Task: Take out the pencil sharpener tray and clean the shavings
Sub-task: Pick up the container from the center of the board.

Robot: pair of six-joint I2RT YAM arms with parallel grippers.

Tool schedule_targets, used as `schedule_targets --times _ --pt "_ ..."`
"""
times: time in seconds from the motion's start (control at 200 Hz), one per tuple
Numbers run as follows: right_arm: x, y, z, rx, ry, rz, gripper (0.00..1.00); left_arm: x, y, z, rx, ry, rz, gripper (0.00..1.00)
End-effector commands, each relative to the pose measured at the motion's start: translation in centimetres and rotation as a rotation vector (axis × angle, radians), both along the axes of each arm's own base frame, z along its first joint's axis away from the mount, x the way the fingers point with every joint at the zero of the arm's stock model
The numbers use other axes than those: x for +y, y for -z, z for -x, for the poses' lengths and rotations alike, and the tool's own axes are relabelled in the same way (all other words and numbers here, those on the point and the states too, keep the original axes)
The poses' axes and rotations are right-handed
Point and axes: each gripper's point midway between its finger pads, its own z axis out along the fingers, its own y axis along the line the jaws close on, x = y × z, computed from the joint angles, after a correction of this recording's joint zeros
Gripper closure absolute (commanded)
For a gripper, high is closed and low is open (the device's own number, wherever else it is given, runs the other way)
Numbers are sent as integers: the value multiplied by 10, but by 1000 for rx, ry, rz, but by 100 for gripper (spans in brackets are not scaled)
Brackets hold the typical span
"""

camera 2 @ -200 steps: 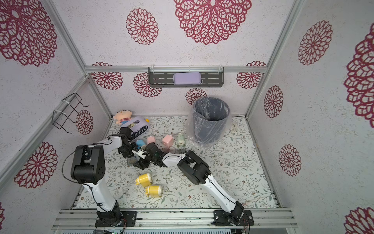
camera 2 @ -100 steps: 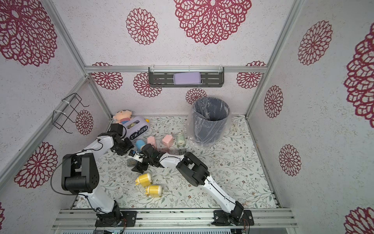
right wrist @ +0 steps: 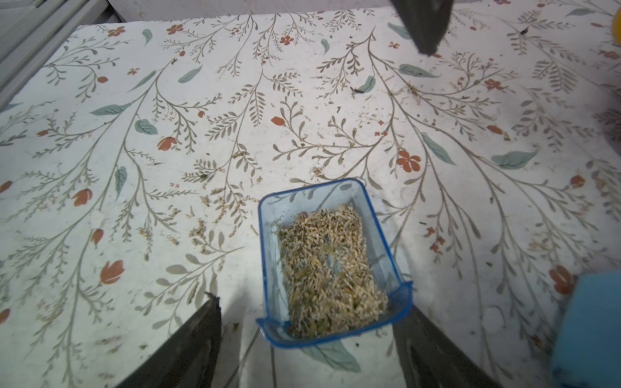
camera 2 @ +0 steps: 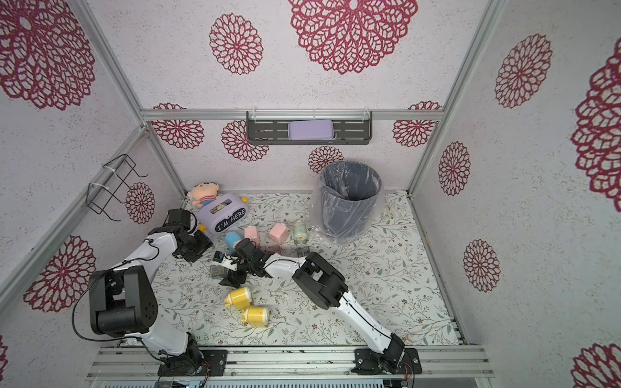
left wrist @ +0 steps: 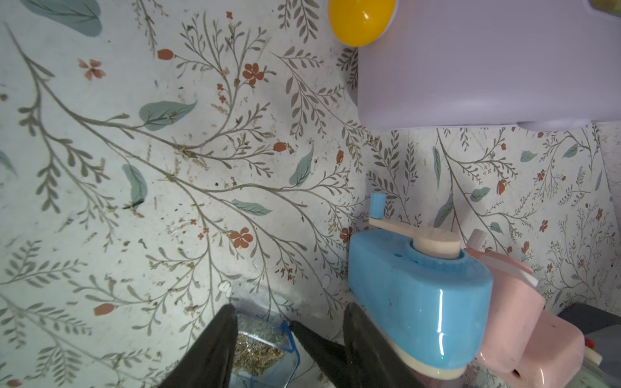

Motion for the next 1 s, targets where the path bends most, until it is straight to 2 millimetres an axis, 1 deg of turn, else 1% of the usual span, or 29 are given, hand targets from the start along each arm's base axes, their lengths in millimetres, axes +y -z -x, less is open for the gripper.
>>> schedule_targets --times 0.0,0.095,0.175,0.23,0.42,0.53,0.625,0.72,0.881,0.946,0.996 --pt "0 0 14 -13 -41 6 16 3 -14 -2 -55 -14 5 45" --pt "1 -2 5 -46 0 2 11 6 -17 0 -67 -25 6 45" --pt "4 4 -7 -65 37 20 6 8 -20 1 -76 -30 6 45" --pt "7 8 -11 -63 43 24 2 9 -21 2 -78 -33 6 45" --pt "12 21 -10 -47 18 43 2 11 -22 6 -81 -39 8 45" --pt "9 24 -4 -27 0 47 9 12 -23 7 -86 -42 10 45" --pt "5 22 -1 -26 5 51 19 13 -23 7 -91 -44 17 45" --pt "1 19 -1 -33 14 49 28 12 -25 7 -98 -45 23 45" --pt "2 5 -2 -47 30 27 41 10 -34 9 -124 -47 31 45" --pt "3 -5 -4 -55 42 7 47 9 -41 11 -140 -50 30 45" --pt "5 -14 -5 -61 56 -10 48 9 -47 13 -154 -52 30 45"
